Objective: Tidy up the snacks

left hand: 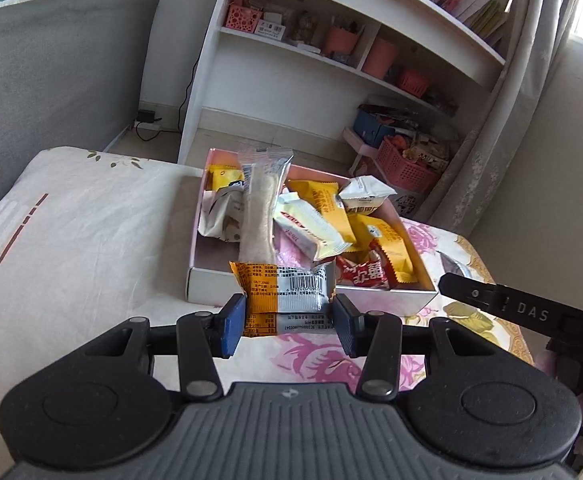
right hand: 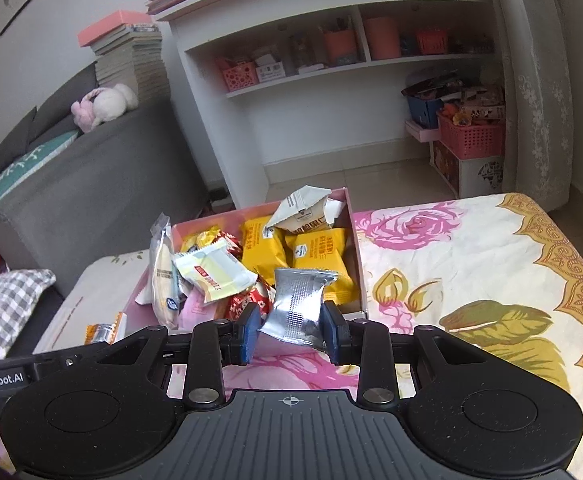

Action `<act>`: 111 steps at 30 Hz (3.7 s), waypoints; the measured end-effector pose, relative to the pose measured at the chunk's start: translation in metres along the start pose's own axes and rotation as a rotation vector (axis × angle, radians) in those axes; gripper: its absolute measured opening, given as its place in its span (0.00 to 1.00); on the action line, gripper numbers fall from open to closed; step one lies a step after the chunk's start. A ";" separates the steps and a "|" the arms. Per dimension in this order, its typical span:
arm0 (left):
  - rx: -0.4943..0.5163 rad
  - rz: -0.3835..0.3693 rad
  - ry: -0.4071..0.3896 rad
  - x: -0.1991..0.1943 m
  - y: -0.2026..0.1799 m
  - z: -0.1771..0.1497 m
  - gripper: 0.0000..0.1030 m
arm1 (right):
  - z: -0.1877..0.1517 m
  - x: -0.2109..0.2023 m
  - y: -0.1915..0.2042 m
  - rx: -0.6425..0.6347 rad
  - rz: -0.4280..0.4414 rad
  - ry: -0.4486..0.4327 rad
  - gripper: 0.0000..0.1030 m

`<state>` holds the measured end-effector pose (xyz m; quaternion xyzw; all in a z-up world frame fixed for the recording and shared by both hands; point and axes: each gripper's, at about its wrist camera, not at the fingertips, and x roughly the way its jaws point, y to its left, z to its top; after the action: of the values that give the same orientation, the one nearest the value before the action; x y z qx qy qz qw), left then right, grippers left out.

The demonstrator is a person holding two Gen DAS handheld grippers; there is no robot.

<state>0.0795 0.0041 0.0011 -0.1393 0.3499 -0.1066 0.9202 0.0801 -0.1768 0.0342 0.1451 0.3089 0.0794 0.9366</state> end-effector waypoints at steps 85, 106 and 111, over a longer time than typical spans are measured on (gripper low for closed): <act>0.063 0.036 0.180 -0.001 -0.019 -0.012 1.00 | -0.012 -0.019 -0.004 0.165 -0.015 0.200 0.89; 0.047 0.279 0.223 -0.032 0.003 -0.042 1.00 | -0.052 -0.043 0.063 -0.174 -0.122 0.198 0.98; 0.024 0.306 0.213 -0.033 0.012 -0.038 1.00 | -0.052 -0.037 0.062 -0.179 -0.125 0.209 0.98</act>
<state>0.0306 0.0183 -0.0095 -0.0613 0.4612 0.0165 0.8850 0.0158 -0.1152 0.0349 0.0323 0.4050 0.0631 0.9116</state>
